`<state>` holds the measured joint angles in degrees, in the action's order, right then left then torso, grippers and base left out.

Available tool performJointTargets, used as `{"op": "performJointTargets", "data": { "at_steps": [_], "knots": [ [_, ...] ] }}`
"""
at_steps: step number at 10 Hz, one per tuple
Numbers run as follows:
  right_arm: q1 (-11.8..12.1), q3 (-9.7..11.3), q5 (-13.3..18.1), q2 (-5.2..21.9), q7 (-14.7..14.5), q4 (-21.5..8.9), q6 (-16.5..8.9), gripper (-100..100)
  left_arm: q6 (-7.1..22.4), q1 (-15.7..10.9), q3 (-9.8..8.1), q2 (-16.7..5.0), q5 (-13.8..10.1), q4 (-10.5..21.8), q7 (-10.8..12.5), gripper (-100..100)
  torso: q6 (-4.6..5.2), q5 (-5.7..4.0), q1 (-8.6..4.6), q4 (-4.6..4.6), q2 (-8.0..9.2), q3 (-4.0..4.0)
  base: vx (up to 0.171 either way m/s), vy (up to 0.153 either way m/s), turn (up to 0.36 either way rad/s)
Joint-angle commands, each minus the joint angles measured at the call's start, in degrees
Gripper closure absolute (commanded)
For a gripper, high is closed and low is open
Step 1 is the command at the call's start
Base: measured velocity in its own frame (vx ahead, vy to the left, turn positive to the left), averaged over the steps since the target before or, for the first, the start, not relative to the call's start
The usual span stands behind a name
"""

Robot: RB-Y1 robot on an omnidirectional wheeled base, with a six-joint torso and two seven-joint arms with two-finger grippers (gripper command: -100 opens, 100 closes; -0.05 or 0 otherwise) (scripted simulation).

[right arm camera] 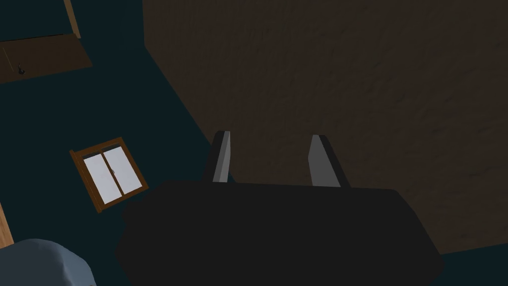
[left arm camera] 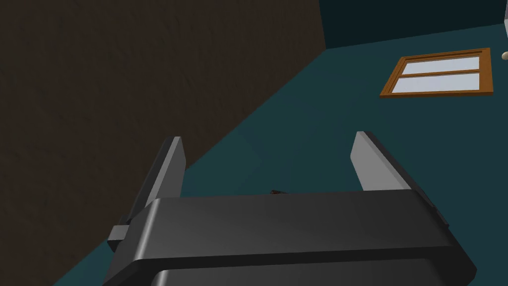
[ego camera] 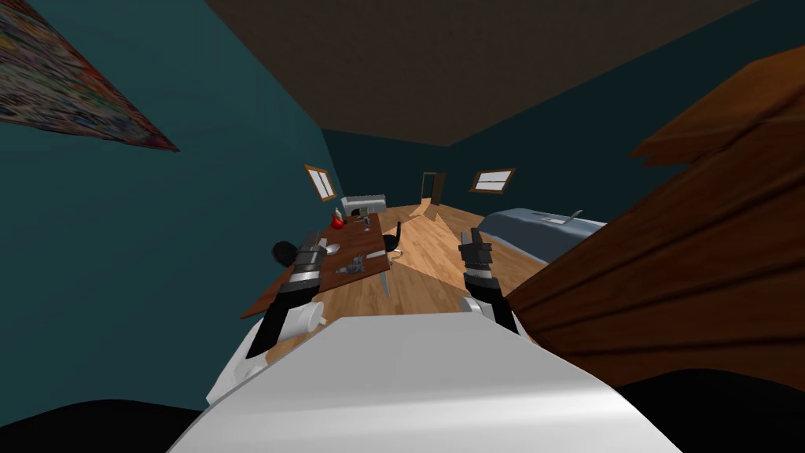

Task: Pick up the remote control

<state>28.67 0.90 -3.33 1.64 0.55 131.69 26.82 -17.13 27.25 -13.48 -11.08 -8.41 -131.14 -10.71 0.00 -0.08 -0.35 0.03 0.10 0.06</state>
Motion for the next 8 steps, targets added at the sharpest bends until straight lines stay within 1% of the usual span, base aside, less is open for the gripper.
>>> {"op": "performJointTargets", "data": {
  "at_steps": [1,2,3,4,5,6,7,8],
  "knots": [
    [0.0,0.0,0.0,0.0,0.0,0.0,0.0,0,2.9,-0.4,-1.92,-0.7,-0.4,1.6,-0.3,-100,0.0,0.0,0.0,0.0,0.0,0.0,-0.035,-0.138,-0.017],
    [0.0,0.0,0.0,0.0,0.0,0.0,0.0,0,3.9,-0.4,-1.92,-0.7,-0.4,1.6,-0.3,-100,0.0,-0.02,-0.12,0.0,0.03,0.01,-0.005,-0.108,0.005],
    [0.0,0.0,0.0,0.0,0.0,0.0,0.0,0,5.4,-0.8,-3.28,-1.2,-0.8,2.5,-0.5,-100,0.0,-0.02,-0.06,-0.01,-0.05,-0.03,0.016,-0.104,-0.01],
    [0.0,0.0,0.0,0.0,0.0,0.0,0.0,0,6.9,-0.8,-3.28,-1.2,-0.8,2.5,-0.5,-100,0.0,-0.01,-0.04,-0.03,-0.13,-0.07,0.016,-0.077,-0.001],
    [0.0,0.0,0.0,0.0,0.0,0.0,0.0,0,8.3,-1.3,-4.62,-1.6,-1.2,3.5,-0.7,-100,0.0,0.0,0.06,-0.04,-0.15,-0.09,0.017,-0.096,-0.012],
    [0.0,0.0,0.0,0.0,0.0,0.0,0.0,0,10.0,-1.3,-4.62,-1.6,-1.2,3.5,-0.7,-100,0.0,0.0,0.01,-0.04,-0.17,-0.1,0.011,-0.083,0.0],
    [0.0,0.0,0.0,0.0,0.0,0.0,0.0,0,11.5,-1.9,-5.91,-1.9,-1.7,4.6,-0.9,-100,0.0,0.0,0.06,-0.04,-0.16,-0.09,0.031,-0.092,-0.01],
    [0.0,0.0,0.0,0.0,0.0,0.0,0.0,0,13.2,-1.9,-5.91,-1.9,-1.7,4.6,-0.9,-100,0.0,0.01,0.03,-0.05,-0.21,-0.12,0.034,-0.079,0.0]
  ]
}}
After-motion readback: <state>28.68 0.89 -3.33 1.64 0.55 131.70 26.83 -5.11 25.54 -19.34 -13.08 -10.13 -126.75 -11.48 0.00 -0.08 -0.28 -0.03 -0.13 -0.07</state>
